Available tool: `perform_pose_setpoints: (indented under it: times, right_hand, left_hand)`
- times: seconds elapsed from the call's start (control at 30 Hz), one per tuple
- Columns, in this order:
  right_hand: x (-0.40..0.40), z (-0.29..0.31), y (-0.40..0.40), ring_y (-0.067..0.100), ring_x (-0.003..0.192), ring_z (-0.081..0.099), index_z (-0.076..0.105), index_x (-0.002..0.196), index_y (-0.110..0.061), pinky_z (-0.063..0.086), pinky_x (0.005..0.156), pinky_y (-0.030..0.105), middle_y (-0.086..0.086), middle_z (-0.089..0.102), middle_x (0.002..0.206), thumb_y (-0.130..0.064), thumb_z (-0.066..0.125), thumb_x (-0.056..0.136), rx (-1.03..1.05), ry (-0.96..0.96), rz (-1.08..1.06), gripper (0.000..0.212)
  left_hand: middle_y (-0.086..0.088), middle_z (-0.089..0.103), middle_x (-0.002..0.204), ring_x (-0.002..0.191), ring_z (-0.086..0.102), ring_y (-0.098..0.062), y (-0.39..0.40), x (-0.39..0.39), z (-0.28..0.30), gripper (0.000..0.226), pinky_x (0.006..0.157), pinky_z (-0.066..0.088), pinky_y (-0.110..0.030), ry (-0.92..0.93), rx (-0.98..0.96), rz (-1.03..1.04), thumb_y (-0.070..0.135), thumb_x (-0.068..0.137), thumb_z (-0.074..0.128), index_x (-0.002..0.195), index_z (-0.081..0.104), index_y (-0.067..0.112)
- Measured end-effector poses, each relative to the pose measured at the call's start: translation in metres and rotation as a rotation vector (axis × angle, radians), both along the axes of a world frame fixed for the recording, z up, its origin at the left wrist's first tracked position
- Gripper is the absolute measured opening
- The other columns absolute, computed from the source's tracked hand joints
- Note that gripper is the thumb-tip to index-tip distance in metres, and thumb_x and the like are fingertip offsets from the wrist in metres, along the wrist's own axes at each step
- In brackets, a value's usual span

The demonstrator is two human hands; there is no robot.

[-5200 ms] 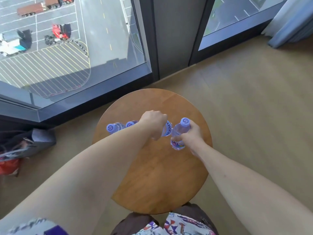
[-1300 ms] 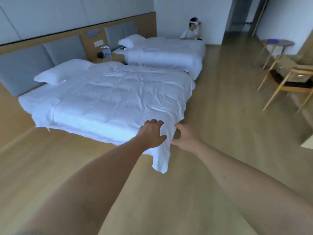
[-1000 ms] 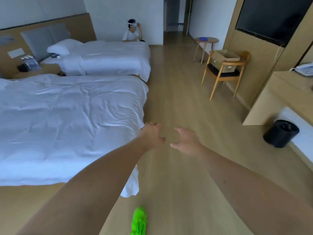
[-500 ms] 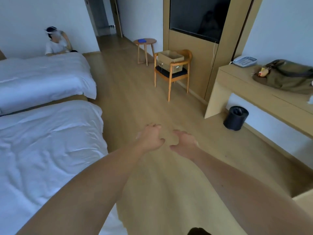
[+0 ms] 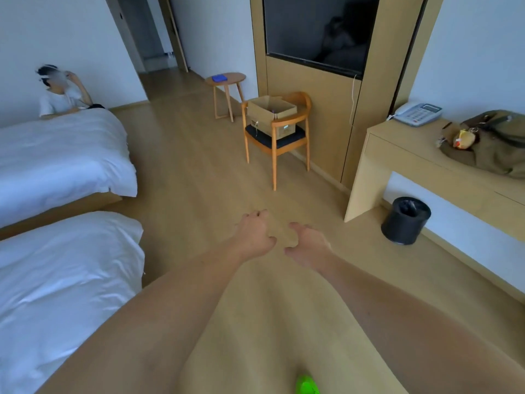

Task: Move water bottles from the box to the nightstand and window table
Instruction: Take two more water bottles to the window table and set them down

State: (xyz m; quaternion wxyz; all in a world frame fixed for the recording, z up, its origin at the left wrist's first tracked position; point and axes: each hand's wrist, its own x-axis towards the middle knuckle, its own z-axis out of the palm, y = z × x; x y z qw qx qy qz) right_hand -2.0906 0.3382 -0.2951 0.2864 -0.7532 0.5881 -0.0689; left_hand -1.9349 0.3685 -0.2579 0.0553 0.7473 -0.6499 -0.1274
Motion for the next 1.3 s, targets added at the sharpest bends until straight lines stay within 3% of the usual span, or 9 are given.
perform_pose_setpoints:
  times: [0.37, 0.63, 0.9, 1.07, 1.2, 1.3]
  right_hand:
    - [0.068, 0.017, -0.203, 0.032, 0.131, 0.052, 0.041, 0.153, -0.033, 0.050, 0.101, 0.043, 0.007, 0.054, 0.144, -0.033, 0.066, 0.088, -0.029, 0.062, 0.016, 0.070]
    - [0.193, 0.014, -0.340, 0.029, 0.119, 0.058, 0.041, 0.152, -0.034, 0.056, 0.091, 0.043, 0.005, 0.060, 0.133, -0.031, 0.064, 0.086, -0.049, 0.053, -0.054, 0.070]
    - [0.322, 0.039, -0.456, 0.030, 0.112, 0.060, 0.050, 0.140, -0.027, 0.056, 0.088, 0.042, 0.006, 0.063, 0.123, -0.031, 0.061, 0.088, -0.015, 0.054, -0.128, 0.053]
    - [0.378, 0.039, -0.525, 0.030, 0.117, 0.059, 0.050, 0.141, -0.028, 0.054, 0.093, 0.041, 0.006, 0.061, 0.130, -0.027, 0.060, 0.088, -0.006, 0.077, -0.123, 0.054]
    - [0.413, 0.030, -0.595, 0.030, 0.106, 0.061, 0.051, 0.138, -0.020, 0.054, 0.083, 0.038, 0.007, 0.061, 0.113, -0.027, 0.061, 0.091, 0.007, 0.116, -0.087, 0.049]
    - [0.429, 0.023, -0.658, 0.029, 0.109, 0.061, 0.050, 0.141, -0.021, 0.056, 0.087, 0.039, 0.008, 0.061, 0.119, -0.028, 0.064, 0.091, -0.011, 0.107, -0.092, 0.052]
  left_hand:
    - [-0.018, 0.058, 0.127, 0.120, 0.055, -0.038, -0.202, 0.071, 0.004, 0.053, 0.098, 0.049, -0.043, 0.148, -0.033, 0.050, 0.036, 0.088, 0.070, 0.129, 0.052, 0.008]
    - [-0.013, 0.058, 0.117, 0.113, 0.054, -0.035, -0.352, 0.204, -0.005, 0.039, 0.091, 0.051, -0.045, 0.157, -0.065, -0.069, 0.033, 0.090, 0.067, 0.119, 0.052, 0.011]
    - [-0.015, 0.059, 0.117, 0.112, 0.056, -0.034, -0.482, 0.336, 0.018, 0.046, 0.093, 0.051, -0.045, 0.137, -0.076, -0.164, 0.031, 0.089, 0.069, 0.127, 0.053, 0.008]
    - [-0.011, 0.057, 0.110, 0.111, 0.055, -0.035, -0.550, 0.389, 0.007, 0.040, 0.090, 0.049, -0.043, 0.151, -0.069, -0.150, 0.032, 0.087, 0.070, 0.115, 0.052, 0.011]
    - [-0.016, 0.057, 0.122, 0.118, 0.052, -0.036, -0.618, 0.422, -0.007, 0.050, 0.098, 0.049, -0.046, 0.140, -0.052, -0.139, 0.029, 0.089, 0.069, 0.130, 0.051, 0.007]
    - [-0.015, 0.054, 0.131, 0.121, 0.052, -0.037, -0.684, 0.443, -0.008, 0.054, 0.098, 0.048, -0.044, 0.053, -0.062, -0.172, 0.030, 0.091, 0.068, 0.136, 0.048, 0.009]
